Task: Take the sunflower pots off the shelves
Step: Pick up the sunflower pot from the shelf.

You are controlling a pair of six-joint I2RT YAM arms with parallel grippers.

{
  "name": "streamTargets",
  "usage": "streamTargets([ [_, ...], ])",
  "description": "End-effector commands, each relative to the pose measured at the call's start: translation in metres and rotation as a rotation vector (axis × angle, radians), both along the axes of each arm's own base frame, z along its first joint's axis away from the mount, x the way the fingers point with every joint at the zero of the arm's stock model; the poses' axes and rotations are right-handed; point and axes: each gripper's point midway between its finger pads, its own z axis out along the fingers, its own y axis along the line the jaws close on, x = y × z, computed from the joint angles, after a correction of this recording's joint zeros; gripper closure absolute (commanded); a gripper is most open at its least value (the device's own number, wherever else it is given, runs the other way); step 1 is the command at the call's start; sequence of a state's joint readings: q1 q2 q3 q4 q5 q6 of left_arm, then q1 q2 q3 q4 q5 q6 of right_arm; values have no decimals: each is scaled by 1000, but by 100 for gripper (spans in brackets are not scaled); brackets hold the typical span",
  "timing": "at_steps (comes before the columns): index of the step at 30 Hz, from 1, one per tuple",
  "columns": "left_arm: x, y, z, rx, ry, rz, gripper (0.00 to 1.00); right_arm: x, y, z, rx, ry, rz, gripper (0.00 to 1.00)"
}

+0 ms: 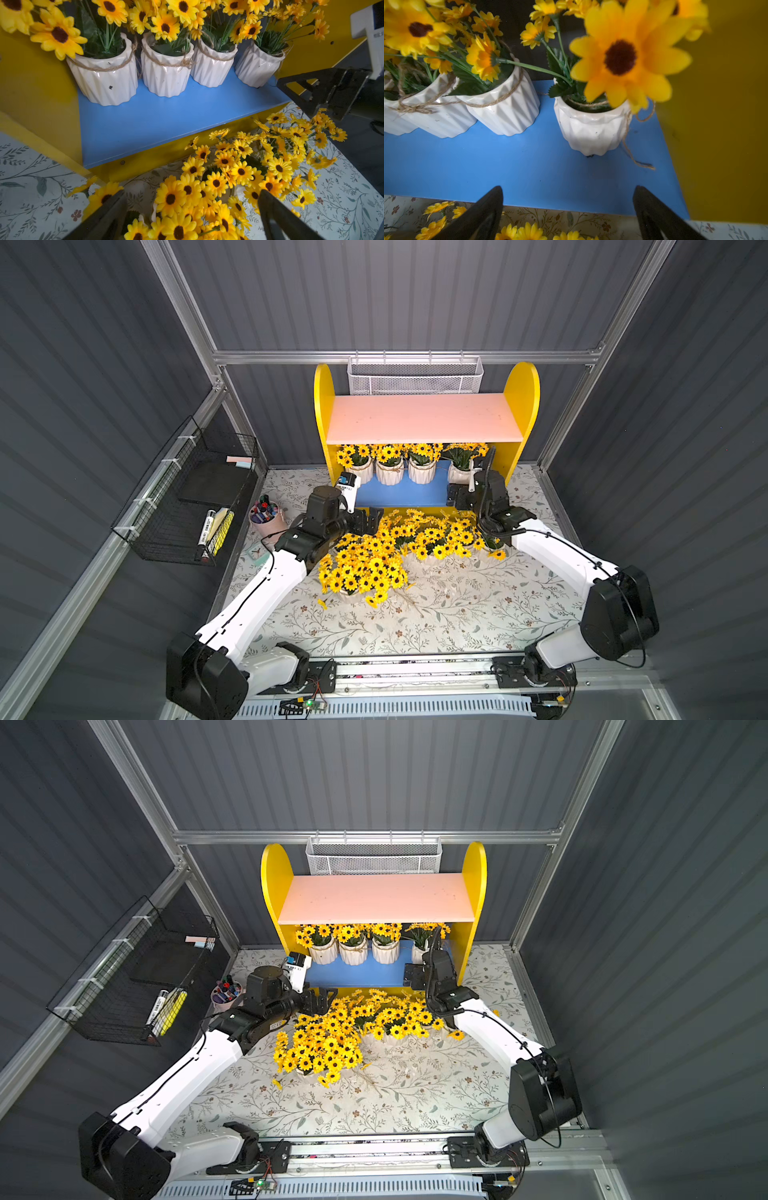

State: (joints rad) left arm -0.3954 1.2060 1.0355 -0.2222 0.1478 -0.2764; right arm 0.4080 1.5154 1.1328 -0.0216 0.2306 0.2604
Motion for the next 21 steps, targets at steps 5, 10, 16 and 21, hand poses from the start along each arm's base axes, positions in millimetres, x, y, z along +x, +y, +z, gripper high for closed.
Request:
streamTargets([
  [5, 1, -4, 11, -46, -30, -14, 1, 19, -2, 13, 32, -37, 24, 1],
  [10, 2, -3, 9, -32, -33, -11, 1, 28, -5, 12, 42, -42, 40, 1],
  [16, 1, -4, 10, -32, -37, -21, 1, 42, -8, 10, 60, -47, 45, 1],
  [21, 0, -5, 10, -32, -42, -29, 1, 58, -8, 7, 55, -62, 52, 1],
])
